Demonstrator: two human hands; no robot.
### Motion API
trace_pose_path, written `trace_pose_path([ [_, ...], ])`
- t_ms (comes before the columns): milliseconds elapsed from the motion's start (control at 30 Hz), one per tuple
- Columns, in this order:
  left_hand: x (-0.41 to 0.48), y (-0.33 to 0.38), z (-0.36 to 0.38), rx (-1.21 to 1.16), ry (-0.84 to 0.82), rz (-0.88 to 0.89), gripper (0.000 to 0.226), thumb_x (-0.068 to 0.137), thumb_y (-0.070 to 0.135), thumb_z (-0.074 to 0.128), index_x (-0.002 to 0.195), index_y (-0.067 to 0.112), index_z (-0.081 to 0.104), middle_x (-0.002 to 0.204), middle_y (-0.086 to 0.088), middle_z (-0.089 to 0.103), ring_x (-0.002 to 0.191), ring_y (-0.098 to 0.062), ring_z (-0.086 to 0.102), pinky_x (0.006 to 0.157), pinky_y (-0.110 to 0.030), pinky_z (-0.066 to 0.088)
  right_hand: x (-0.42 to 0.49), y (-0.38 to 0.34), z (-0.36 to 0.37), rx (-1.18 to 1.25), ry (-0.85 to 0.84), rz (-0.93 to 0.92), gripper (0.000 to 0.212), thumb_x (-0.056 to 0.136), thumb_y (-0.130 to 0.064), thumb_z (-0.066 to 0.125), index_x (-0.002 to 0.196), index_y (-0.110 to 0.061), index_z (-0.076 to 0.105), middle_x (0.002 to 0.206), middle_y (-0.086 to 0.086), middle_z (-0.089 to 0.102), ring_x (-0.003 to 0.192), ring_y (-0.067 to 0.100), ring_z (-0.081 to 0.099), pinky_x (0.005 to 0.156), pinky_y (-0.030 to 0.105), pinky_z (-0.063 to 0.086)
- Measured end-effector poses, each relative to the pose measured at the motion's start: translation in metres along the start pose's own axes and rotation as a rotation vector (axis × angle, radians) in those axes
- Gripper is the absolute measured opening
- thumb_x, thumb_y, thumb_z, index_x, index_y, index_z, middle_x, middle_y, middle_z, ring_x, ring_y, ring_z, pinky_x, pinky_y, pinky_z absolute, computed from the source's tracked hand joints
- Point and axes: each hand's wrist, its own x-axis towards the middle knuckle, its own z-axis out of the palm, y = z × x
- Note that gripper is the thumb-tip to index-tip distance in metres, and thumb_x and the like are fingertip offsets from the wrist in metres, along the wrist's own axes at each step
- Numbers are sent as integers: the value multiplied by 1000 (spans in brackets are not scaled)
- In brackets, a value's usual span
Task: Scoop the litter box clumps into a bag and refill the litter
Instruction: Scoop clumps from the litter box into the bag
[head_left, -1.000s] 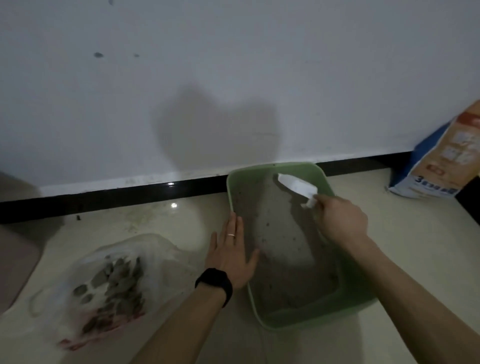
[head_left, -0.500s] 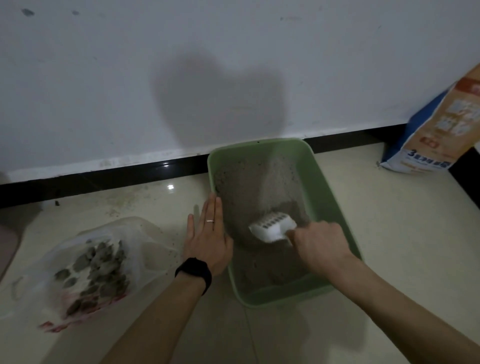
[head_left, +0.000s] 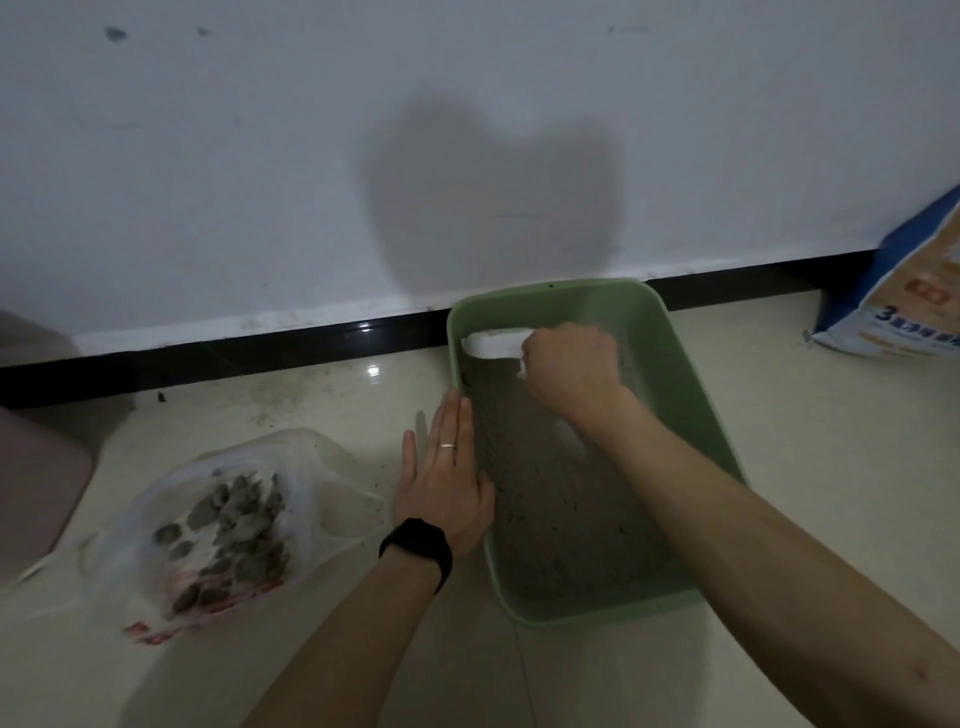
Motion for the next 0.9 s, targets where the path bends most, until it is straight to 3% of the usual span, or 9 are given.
trace_pose_path([
  [67,0,-1,0,-7,1,3,84,90,30,31,147,21,-30,152,8,-38,133,-1,-35,115,-41,-15,-8,-19,9,-84,-20,-131,25,98,-20,45,106,-13,68,101,9,70,87,28,67,63,32,37],
  [133,0,-1,-1,-11,-7,8,84,90,31,32,148,20,-28,154,7,-34,137,-3,-30,116,-42,-14,-24,-23,15,-142,-78,-225,29,99,-18,42,106,-13,69,98,7,71,77,24,64,60,31,37],
  [300,2,-4,2,-1,-10,32,81,91,34,27,148,19,-28,155,3,-33,142,-8,-24,115,-44,-14,-92,23,23,-96,-189,-166,30,99,-29,44,124,-28,60,78,-2,50,55,14,41,55,28,32],
  [433,2,-5,4,-9,4,39,81,90,34,28,148,19,-27,155,4,-33,140,-5,-23,115,-43,-14,-146,53,21,-153,-145,-106,37,96,-35,46,131,-42,55,96,-5,63,73,19,64,59,27,35],
  [533,1,-4,4,-11,6,41,81,90,34,27,148,19,-27,155,4,-33,140,-4,-20,114,-42,-15,-155,66,10,-85,12,27,31,88,-41,58,118,-46,65,87,-5,69,67,24,68,56,27,45],
  [600,0,-3,2,-18,10,37,82,90,34,29,148,20,-28,155,5,-33,144,-6,-15,114,-42,-14,-156,72,9,97,93,142,24,92,-46,52,111,-47,65,83,-5,70,68,28,68,56,31,48],
  [733,-2,-2,1,-20,23,32,82,91,32,30,149,20,-27,156,5,-31,148,-12,-8,114,-42,-14,-148,81,11,466,-132,297,22,96,-45,45,106,-40,64,79,-8,72,77,25,68,71,39,56],
  [800,-1,-2,3,-20,30,31,81,91,32,30,149,20,-26,156,6,-31,148,-12,-8,114,-42,-14,-148,91,11,468,-259,351,20,95,-41,48,94,-34,67,74,-12,71,76,21,66,74,40,56],
  [900,-1,-2,4,-23,41,35,81,92,32,30,149,20,-26,156,5,-31,148,-12,-8,115,-42,-13,-155,115,6,426,-402,394,26,91,-37,54,72,-31,71,59,-12,68,60,13,63,63,31,52],
])
